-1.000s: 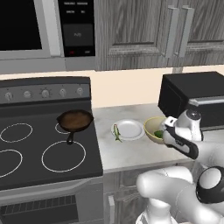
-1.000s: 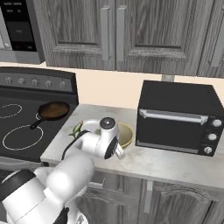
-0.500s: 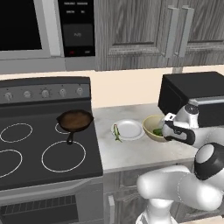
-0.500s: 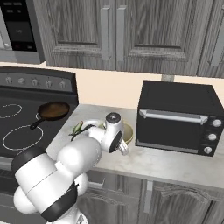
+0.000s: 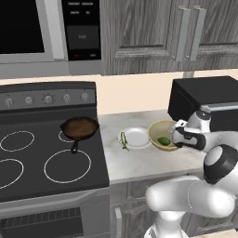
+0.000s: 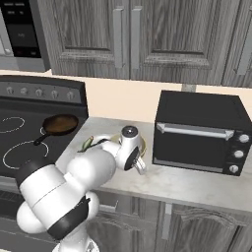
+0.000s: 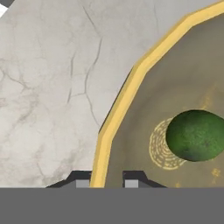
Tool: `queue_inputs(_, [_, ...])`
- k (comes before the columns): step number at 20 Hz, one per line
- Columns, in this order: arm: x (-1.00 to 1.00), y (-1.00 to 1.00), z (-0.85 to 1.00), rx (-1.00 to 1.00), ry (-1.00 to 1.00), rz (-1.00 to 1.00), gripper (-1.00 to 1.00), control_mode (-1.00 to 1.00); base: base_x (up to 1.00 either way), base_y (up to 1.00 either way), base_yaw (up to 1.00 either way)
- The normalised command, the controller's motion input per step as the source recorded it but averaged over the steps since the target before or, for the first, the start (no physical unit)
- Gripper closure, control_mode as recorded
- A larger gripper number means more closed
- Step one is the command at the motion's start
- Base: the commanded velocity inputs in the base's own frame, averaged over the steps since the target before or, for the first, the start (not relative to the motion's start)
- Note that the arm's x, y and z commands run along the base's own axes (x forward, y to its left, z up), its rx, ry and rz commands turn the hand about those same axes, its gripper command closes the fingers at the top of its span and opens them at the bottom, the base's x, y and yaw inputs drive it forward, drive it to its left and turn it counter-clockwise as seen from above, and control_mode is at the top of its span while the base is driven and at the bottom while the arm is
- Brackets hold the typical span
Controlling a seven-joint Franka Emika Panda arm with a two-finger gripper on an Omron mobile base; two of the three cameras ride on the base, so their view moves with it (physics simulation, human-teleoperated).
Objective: Place the fish on the plate and place the avocado on the same plate.
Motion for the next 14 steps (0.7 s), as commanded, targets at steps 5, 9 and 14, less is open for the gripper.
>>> queue_inputs(5, [0.1, 0.16, -0.04, 0.0, 0.09, -0.13, 1.0, -1.0, 0.0, 0.0, 0.0])
queue_inputs(9, [0.0, 0.03, 0.04, 0.0, 0.03, -0.2, 1.0, -1.0, 0.0, 0.0, 0.0])
queue_inputs(14, [-0.02, 0.11, 0.31, 0.0, -0.02, -0.19, 1.0, -1.0, 0.0, 0.0, 0.0])
